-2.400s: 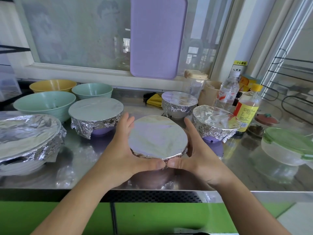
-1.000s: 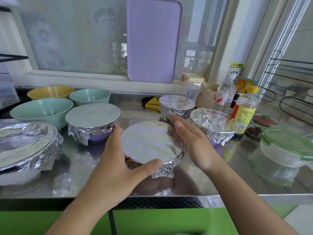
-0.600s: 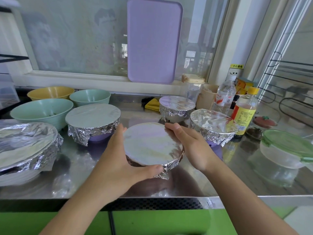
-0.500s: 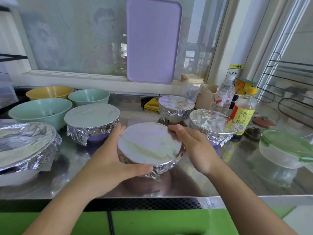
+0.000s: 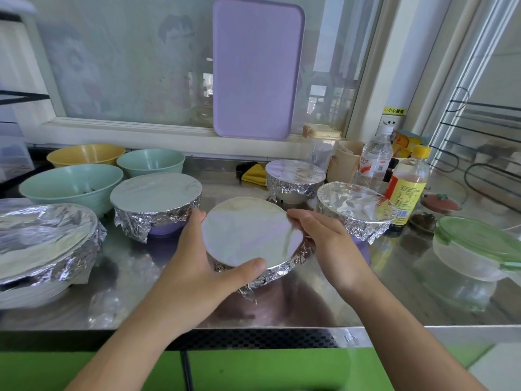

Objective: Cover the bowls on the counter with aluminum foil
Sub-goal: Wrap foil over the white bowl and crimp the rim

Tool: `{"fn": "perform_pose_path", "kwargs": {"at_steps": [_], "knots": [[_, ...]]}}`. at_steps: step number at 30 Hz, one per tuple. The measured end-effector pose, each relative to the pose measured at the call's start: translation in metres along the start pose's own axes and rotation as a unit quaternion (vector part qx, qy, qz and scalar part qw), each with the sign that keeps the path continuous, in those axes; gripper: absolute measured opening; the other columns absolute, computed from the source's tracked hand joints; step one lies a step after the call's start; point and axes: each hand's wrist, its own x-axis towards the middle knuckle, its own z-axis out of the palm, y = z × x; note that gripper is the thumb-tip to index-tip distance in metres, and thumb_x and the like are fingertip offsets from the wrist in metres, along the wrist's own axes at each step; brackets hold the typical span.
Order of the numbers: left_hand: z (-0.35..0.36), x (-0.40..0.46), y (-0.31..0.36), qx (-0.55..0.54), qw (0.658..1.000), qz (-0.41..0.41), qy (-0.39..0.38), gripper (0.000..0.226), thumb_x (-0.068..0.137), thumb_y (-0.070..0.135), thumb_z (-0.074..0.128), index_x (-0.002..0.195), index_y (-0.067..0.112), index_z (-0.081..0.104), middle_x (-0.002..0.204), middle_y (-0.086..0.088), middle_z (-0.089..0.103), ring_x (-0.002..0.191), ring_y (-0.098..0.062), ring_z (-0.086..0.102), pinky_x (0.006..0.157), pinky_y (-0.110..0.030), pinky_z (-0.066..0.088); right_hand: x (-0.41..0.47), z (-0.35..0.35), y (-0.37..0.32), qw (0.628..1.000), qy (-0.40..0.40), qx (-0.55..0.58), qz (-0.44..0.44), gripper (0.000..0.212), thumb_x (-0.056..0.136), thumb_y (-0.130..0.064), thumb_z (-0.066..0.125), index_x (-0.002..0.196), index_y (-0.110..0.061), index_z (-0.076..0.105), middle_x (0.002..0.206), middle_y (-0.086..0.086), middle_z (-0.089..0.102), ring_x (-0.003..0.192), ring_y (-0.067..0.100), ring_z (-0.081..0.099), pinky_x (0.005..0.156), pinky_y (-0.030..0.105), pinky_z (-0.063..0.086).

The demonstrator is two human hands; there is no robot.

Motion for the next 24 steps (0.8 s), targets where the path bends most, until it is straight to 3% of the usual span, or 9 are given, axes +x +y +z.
{"fn": "perform_pose_path", "kwargs": {"at_steps": [3, 6, 9, 11, 13, 15, 18, 21, 24], "knots": [[-0.002, 0.007, -0.004, -0.021, 1.000, 0.002, 0.002, 0.140, 0.044, 0.092, 0.073, 0.161, 0.044, 0.012, 0.157, 0.033, 0.030, 0.140, 0.007, 0.037, 0.111, -0.024, 0.029, -0.004, -0.003, 0.000, 1.000, 0.014, -0.014, -0.010, 0.035, 0.104, -0.037, 0.046, 0.099, -0.025, 0.079, 0.101, 0.001, 0.076, 0.103, 0.026, 0.068, 0.099, 0.053, 0.050], [0.001, 0.011, 0.000, -0.038, 0.999, -0.001, 0.034, 0.121, 0.062, 0.091, 0.065, 0.161, 0.040, 0.019, 0.159, 0.028, 0.032, 0.140, 0.006, 0.036, 0.108, -0.021, 0.027, -0.006, -0.007, -0.004, 0.996, 0.043, -0.065, -0.035, 0.034, 0.110, -0.034, 0.047, 0.097, -0.042, 0.078, 0.098, -0.020, 0.073, 0.099, 0.002, 0.064, 0.095, 0.032, 0.049], [0.008, 0.007, 0.004, 0.021, 0.997, 0.023, 0.072, 0.095, 0.085, 0.069, 0.060, 0.164, 0.031, 0.020, 0.165, 0.021, 0.024, 0.123, 0.029, 0.033, 0.093, 0.005, 0.024, -0.002, -0.009, -0.007, 0.990, -0.007, -0.120, -0.080, 0.034, 0.111, -0.041, 0.045, 0.134, -0.041, 0.069, 0.134, -0.029, 0.063, 0.126, -0.019, 0.048, 0.106, 0.008, 0.032], [0.012, 0.002, 0.007, 0.061, 0.995, 0.037, 0.072, 0.090, 0.091, 0.063, 0.055, 0.165, 0.032, 0.016, 0.166, 0.020, 0.020, 0.118, 0.035, 0.033, 0.096, 0.005, 0.026, 0.003, -0.007, -0.007, 0.992, -0.054, -0.107, -0.051, 0.037, 0.112, -0.042, 0.047, 0.143, -0.037, 0.064, 0.141, -0.027, 0.062, 0.131, -0.015, 0.050, 0.112, 0.015, 0.034], [0.013, -0.002, 0.006, 0.095, 0.992, 0.052, 0.068, 0.096, 0.087, 0.078, 0.047, 0.165, 0.035, 0.010, 0.167, 0.018, 0.019, 0.143, 0.011, 0.032, 0.119, -0.026, 0.032, 0.004, -0.005, -0.007, 0.991, -0.067, -0.111, -0.027, 0.036, 0.112, -0.042, 0.046, 0.141, -0.035, 0.067, 0.132, -0.027, 0.067, 0.121, -0.015, 0.058, 0.105, 0.016, 0.040], [0.012, -0.002, 0.007, 0.128, 0.988, 0.054, 0.065, 0.103, 0.083, 0.090, 0.037, 0.164, 0.035, 0.005, 0.168, 0.019, 0.014, 0.154, -0.004, 0.025, 0.124, -0.044, 0.031, 0.003, -0.004, -0.010, 0.987, -0.054, -0.145, -0.048, 0.036, 0.113, -0.039, 0.044, 0.131, -0.026, 0.073, 0.121, -0.023, 0.072, 0.110, -0.009, 0.062, 0.094, 0.015, 0.044], [0.012, 0.001, 0.009, 0.152, 0.983, 0.081, 0.059, 0.100, 0.086, 0.086, 0.037, 0.164, 0.031, 0.008, 0.162, 0.029, 0.009, 0.150, 0.000, 0.027, 0.117, -0.036, 0.033, -0.001, -0.003, -0.011, 0.979, -0.043, -0.177, -0.087, 0.040, 0.114, -0.035, 0.042, 0.116, -0.009, 0.072, 0.109, -0.004, 0.073, 0.098, 0.012, 0.062, 0.086, 0.028, 0.048], [0.006, 0.007, 0.005, 0.155, 0.983, 0.085, 0.046, 0.094, 0.088, 0.087, 0.032, 0.162, 0.032, 0.016, 0.156, 0.033, 0.013, 0.140, -0.002, 0.044, 0.115, -0.037, 0.037, -0.006, -0.004, -0.008, 0.974, -0.011, -0.208, -0.085, 0.049, 0.113, -0.041, 0.041, 0.103, -0.001, 0.067, 0.098, 0.009, 0.072, 0.095, 0.027, 0.063, 0.091, 0.042, 0.050], [0.002, 0.011, 0.001, 0.182, 0.977, 0.079, 0.075, 0.085, 0.092, 0.081, 0.032, 0.158, 0.028, 0.029, 0.157, 0.021, 0.025, 0.136, -0.011, 0.053, 0.114, -0.037, 0.038, -0.010, -0.007, -0.010, 0.964, 0.054, -0.247, -0.085, 0.051, 0.109, -0.042, 0.041, 0.077, -0.005, 0.055, 0.070, 0.006, 0.060, 0.072, 0.024, 0.057, 0.076, 0.046, 0.051]]}}
